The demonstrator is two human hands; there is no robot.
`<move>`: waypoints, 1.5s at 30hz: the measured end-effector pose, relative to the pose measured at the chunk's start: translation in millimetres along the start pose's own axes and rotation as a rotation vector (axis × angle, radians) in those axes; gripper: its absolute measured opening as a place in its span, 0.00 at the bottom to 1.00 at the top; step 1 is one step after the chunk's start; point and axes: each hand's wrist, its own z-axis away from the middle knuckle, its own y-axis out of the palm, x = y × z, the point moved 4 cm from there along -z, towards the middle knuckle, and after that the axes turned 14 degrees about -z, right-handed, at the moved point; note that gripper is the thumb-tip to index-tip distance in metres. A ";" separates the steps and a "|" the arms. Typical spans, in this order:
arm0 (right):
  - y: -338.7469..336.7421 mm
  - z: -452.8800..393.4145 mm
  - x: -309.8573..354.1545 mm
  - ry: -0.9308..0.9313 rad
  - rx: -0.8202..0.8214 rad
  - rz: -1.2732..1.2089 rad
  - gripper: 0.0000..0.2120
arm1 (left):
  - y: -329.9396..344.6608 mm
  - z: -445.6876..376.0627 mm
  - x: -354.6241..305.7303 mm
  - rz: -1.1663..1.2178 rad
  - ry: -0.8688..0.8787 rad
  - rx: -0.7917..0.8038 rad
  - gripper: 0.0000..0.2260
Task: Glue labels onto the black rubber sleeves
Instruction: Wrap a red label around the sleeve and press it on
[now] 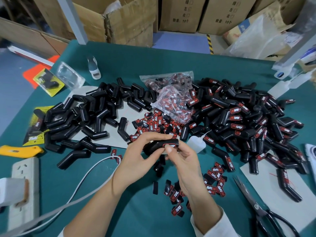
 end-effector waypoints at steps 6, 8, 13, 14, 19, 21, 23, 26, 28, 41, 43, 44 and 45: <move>4.8 0.5 0.3 -0.020 0.046 0.064 0.10 | 2.4 -2.7 -0.3 0.115 -0.057 0.052 0.15; 4.8 0.4 -1.8 -0.004 0.048 0.086 0.11 | 2.8 -2.9 0.1 0.133 -0.067 0.069 0.17; 3.7 -0.5 -4.7 0.014 0.049 0.107 0.12 | 1.0 -3.3 -1.2 0.143 -0.075 0.066 0.17; 3.5 -0.5 -4.6 0.013 0.051 0.106 0.12 | 0.5 -3.3 -1.5 0.138 -0.075 0.068 0.18; 2.8 -0.6 -3.8 0.022 0.056 0.099 0.12 | 0.6 -3.6 -2.9 0.121 -0.067 0.072 0.19; 1.9 -0.7 -3.6 0.026 0.054 0.102 0.12 | 0.1 -3.3 -2.2 0.119 -0.060 0.081 0.20; 1.4 -0.7 -3.0 0.017 0.061 0.097 0.11 | -0.1 -3.5 -1.3 0.127 -0.053 0.095 0.21; 1.8 -1.1 -1.6 -0.002 0.075 0.076 0.08 | -1.2 -4.2 -0.1 0.139 -0.056 0.107 0.22; 1.0 -1.0 -1.3 -0.012 0.076 0.084 0.08 | -1.7 -4.1 1.8 0.135 -0.058 0.117 0.21; -2.0 -3.0 -2.3 -0.002 0.064 0.126 0.16 | 0.4 -3.9 11.6 0.229 -0.106 0.196 0.16; -3.3 -2.9 -3.6 0.000 0.057 0.135 0.18 | 2.2 -3.9 10.3 0.242 -0.114 0.191 0.17; -3.3 -2.6 -3.0 0.000 0.056 0.135 0.16 | 3.1 -3.8 10.0 0.253 -0.114 0.190 0.16; -3.5 -2.4 -2.7 0.002 0.061 0.136 0.14 | 3.6 -3.7 10.4 0.263 -0.117 0.187 0.16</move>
